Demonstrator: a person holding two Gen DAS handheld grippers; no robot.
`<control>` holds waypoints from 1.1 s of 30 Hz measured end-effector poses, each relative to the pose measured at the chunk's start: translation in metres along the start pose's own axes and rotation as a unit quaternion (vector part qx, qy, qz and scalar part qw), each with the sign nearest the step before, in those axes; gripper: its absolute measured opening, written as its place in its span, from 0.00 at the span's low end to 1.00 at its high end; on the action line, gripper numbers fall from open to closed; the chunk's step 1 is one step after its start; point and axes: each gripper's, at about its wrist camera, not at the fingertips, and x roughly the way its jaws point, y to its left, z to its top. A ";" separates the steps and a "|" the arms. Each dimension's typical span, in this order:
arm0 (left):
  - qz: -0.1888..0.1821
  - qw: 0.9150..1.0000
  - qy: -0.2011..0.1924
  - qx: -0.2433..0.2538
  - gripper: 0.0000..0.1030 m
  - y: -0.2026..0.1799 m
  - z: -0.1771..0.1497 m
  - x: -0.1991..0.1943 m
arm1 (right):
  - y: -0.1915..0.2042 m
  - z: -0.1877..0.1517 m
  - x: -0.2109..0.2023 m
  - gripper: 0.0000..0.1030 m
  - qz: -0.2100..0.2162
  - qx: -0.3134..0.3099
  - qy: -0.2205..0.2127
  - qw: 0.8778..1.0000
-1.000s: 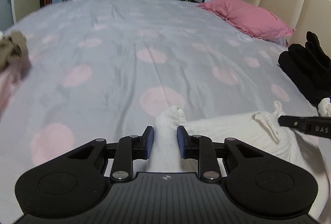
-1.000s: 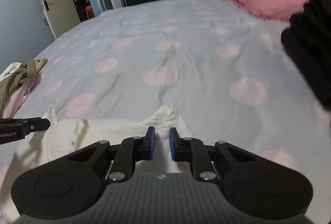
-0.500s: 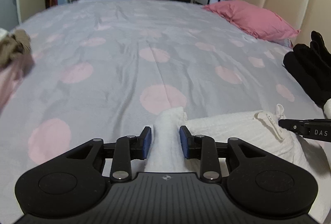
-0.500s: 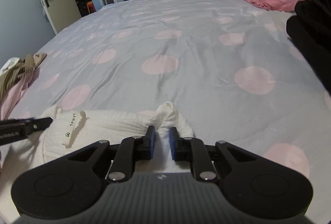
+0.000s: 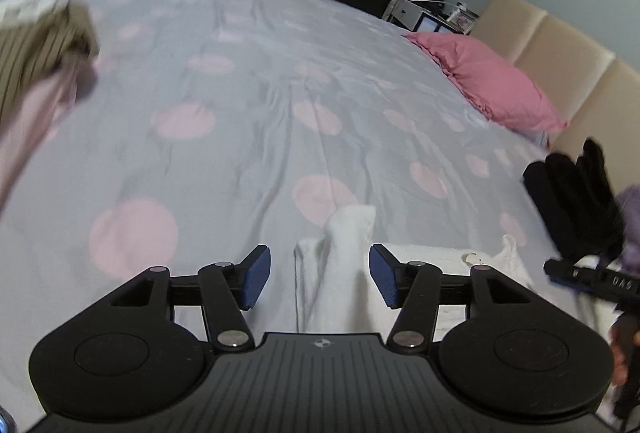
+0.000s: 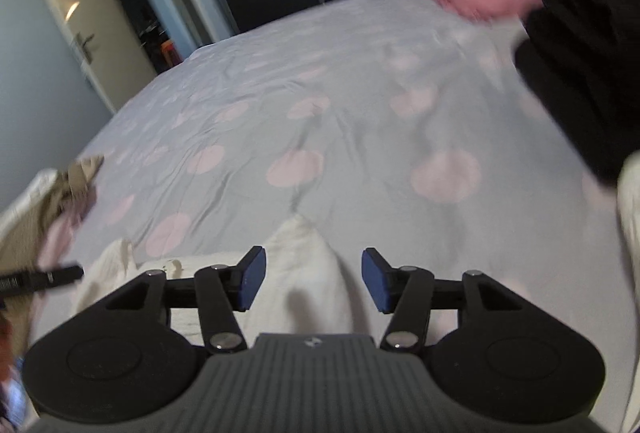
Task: Fold clothes
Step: 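Grasp the folded white bundle with the left tool while the right tool pinches it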
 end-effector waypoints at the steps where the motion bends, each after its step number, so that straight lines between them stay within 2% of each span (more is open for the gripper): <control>1: -0.006 1.000 0.006 -0.010 0.51 0.006 -0.002 0.001 | -0.007 0.000 0.000 0.55 0.009 0.019 0.007 1.000; 4: -0.010 0.999 0.023 -0.031 0.51 0.022 -0.012 0.008 | -0.019 -0.005 0.002 0.55 0.027 0.036 0.027 0.999; 9: -0.046 0.994 0.047 -0.083 0.51 0.044 -0.026 0.023 | -0.034 -0.016 0.021 0.50 0.060 0.080 0.070 0.993; 15: -0.081 0.990 0.049 -0.102 0.51 0.055 -0.035 0.039 | -0.044 -0.024 0.042 0.50 0.079 0.110 0.089 0.987; 20: -0.081 0.992 0.051 -0.078 0.50 0.047 -0.033 0.050 | -0.040 -0.026 0.057 0.46 0.096 0.104 0.096 0.985; 23: -0.078 0.994 0.047 -0.058 0.50 0.038 -0.034 0.054 | -0.039 -0.027 0.066 0.37 0.110 0.112 0.104 0.982; 26: -0.078 0.995 0.041 -0.043 0.49 0.029 -0.035 0.057 | -0.035 -0.028 0.072 0.34 0.119 0.115 0.110 0.980; 28: -0.080 0.995 0.039 -0.041 0.46 0.028 -0.036 0.056 | -0.032 -0.028 0.073 0.33 0.121 0.116 0.112 0.980; 33: -0.088 0.995 0.034 -0.045 0.27 0.021 -0.038 0.054 | -0.023 -0.027 0.072 0.26 0.117 0.106 0.106 0.982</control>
